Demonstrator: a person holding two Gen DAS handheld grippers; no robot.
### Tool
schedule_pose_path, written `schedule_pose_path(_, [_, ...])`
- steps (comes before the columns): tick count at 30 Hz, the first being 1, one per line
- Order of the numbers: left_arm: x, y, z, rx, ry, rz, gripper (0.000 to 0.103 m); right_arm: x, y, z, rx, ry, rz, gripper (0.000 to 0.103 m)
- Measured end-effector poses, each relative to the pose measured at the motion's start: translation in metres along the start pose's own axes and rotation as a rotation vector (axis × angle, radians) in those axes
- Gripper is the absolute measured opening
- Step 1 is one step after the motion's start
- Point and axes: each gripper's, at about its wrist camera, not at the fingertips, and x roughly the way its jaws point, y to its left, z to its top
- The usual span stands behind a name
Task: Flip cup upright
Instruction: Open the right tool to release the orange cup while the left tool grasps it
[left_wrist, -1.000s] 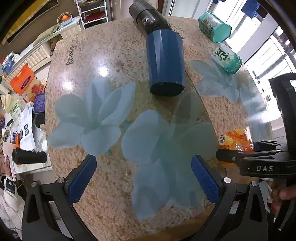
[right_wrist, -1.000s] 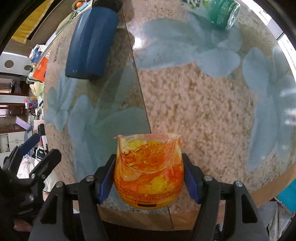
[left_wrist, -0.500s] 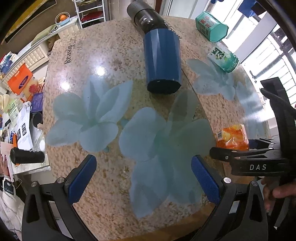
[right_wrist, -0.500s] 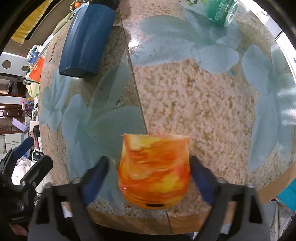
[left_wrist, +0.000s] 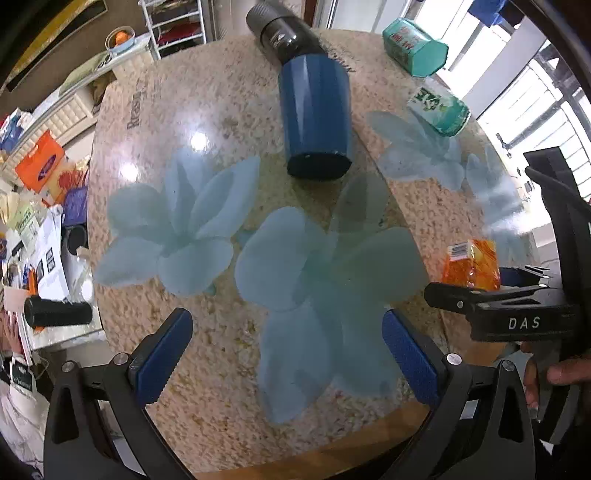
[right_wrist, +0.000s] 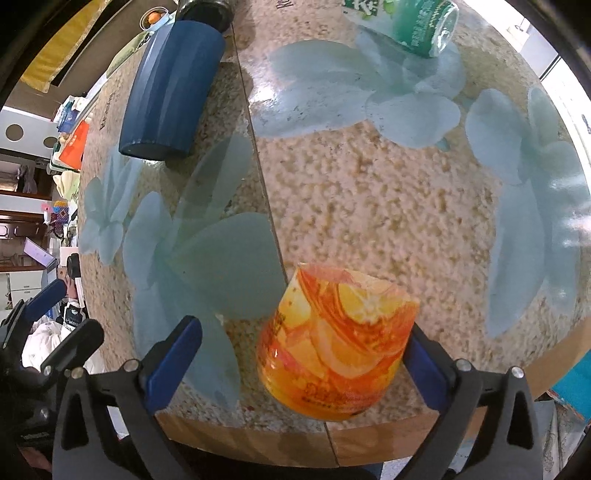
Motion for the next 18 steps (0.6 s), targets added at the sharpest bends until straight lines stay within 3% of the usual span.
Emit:
schedule_pose_path(5, [-0.01,-0.006,0.001,0.018,-0.017,-0.014,0.103,-0.015,-0.013,-0.003,0.03,-0.037,0.023,0.103])
schedule_pose_path(10, [-0.013,-0.022,0.009,0.033,0.014,-0.086,0.103,-0.038,-0.03,-0.009,0.048,-0.081,0.047,0.103])
schedule_pose_path(18, [-0.018,-0.061,0.021,0.085,0.043,-0.089,0.103,-0.08,-0.073,-0.014,0.088,-0.152,0.097,0.103])
